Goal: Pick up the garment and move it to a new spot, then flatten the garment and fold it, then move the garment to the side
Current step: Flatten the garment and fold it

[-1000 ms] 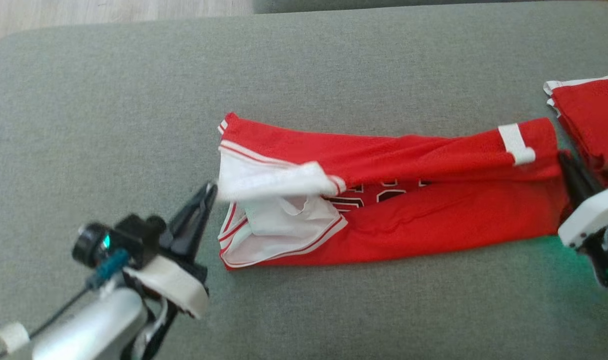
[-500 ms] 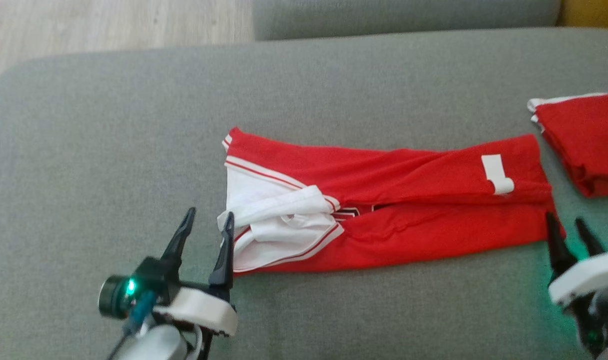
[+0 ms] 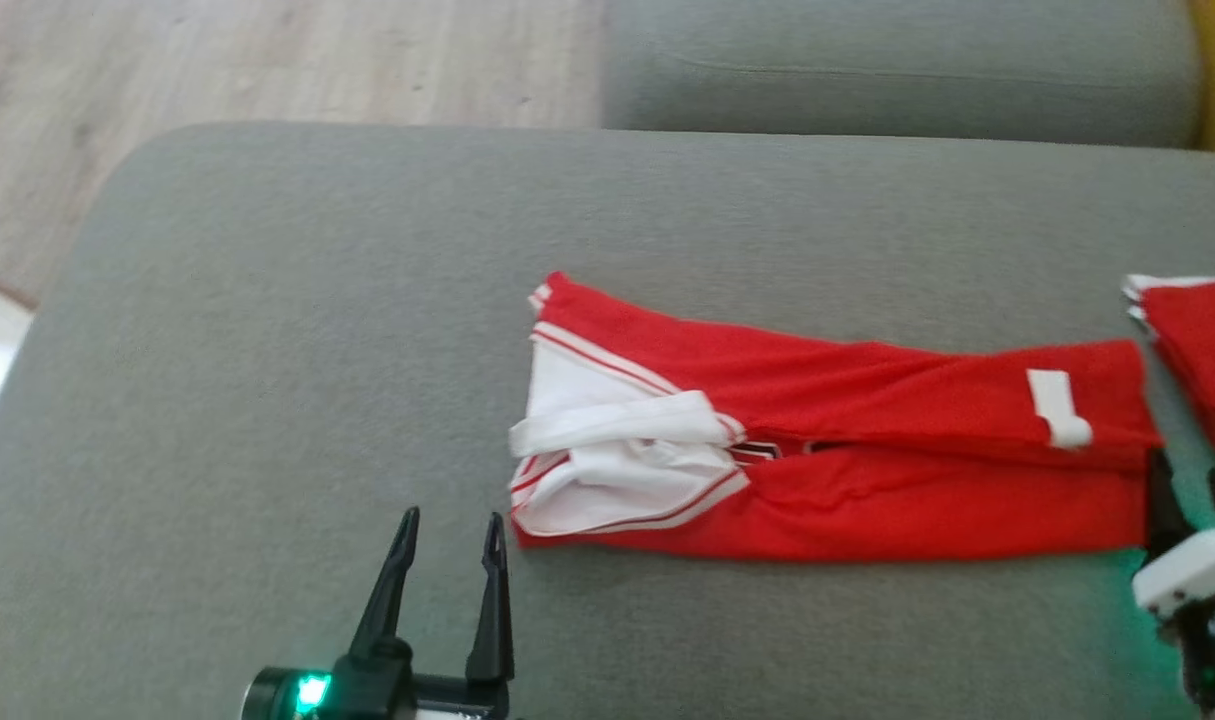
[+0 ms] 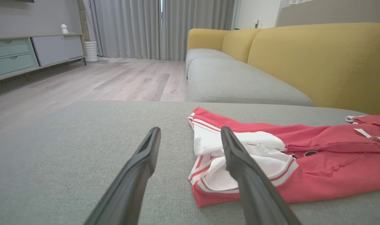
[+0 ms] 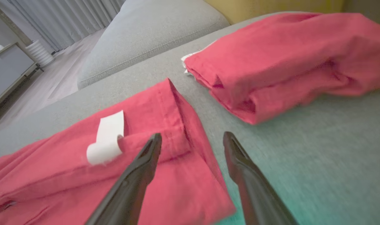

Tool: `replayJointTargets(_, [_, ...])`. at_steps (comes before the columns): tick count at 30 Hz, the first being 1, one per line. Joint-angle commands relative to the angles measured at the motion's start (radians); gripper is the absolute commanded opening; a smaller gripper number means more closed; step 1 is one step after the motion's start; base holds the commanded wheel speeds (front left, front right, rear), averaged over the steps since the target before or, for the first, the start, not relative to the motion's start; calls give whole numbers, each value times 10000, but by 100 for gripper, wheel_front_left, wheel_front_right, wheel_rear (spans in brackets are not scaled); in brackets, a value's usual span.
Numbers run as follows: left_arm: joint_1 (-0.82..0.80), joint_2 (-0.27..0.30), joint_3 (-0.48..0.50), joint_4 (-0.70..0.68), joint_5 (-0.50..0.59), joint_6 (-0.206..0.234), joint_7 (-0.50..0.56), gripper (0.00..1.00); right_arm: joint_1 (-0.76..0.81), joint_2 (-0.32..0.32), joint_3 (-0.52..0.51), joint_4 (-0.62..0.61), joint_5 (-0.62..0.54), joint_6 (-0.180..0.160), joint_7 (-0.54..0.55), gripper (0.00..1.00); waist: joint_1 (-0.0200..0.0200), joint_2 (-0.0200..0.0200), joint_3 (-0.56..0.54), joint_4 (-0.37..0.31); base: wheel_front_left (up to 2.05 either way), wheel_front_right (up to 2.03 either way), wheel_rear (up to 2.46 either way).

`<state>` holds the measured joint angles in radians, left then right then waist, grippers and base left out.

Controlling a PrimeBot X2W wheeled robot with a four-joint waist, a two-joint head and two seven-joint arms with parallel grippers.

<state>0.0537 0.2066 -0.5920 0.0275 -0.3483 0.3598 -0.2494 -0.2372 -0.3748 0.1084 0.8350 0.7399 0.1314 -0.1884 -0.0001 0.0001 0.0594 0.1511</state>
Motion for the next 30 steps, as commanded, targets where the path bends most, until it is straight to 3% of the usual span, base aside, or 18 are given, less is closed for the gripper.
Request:
replayJointTargets(1, [-189, -160, 474, -318, 282, -120, -123, 100, -579, -206, -89, 94, -298, -7, 73, 100, 1, -1, 104, 323, 0, 0, 0])
replayJointTargets(8, [-32, -739, 861, -136, 1005, -702, -123, 100, -1297, -73, -806, 2318, -1461, -7, 773, 100, 1, -1, 226, 643, 0, 0, 0])
replayJointTargets(13, [77, -974, 1220, -108, 1293, -987, -123, 100, -1275, 603, -706, 2679, -1414, -7, 1340, 100, 1, -1, 214, 560, 0, 0, 0])
replayJointTargets(15, [128, -1043, 1318, -84, 1383, -1113, -123, 100, -1204, 747, -593, 2492, -1331, -7, 1376, 0, 1, -1, 194, 470, 0, 0, 0])
replayJointTargets(23, [241, -1229, 1620, 1, 1652, -1438, -124, 100, -1066, 551, -398, 1779, -1248, -7, 916, 0, 1, -1, 89, 68, 0, 0, 0])
replayJointTargets(30, [389, -1342, 1860, 69, 1815, -1690, -124, 100, -796, -528, -609, 752, -884, -7, 1129, 0, 1, -1, -117, -263, 0, 0, 0])
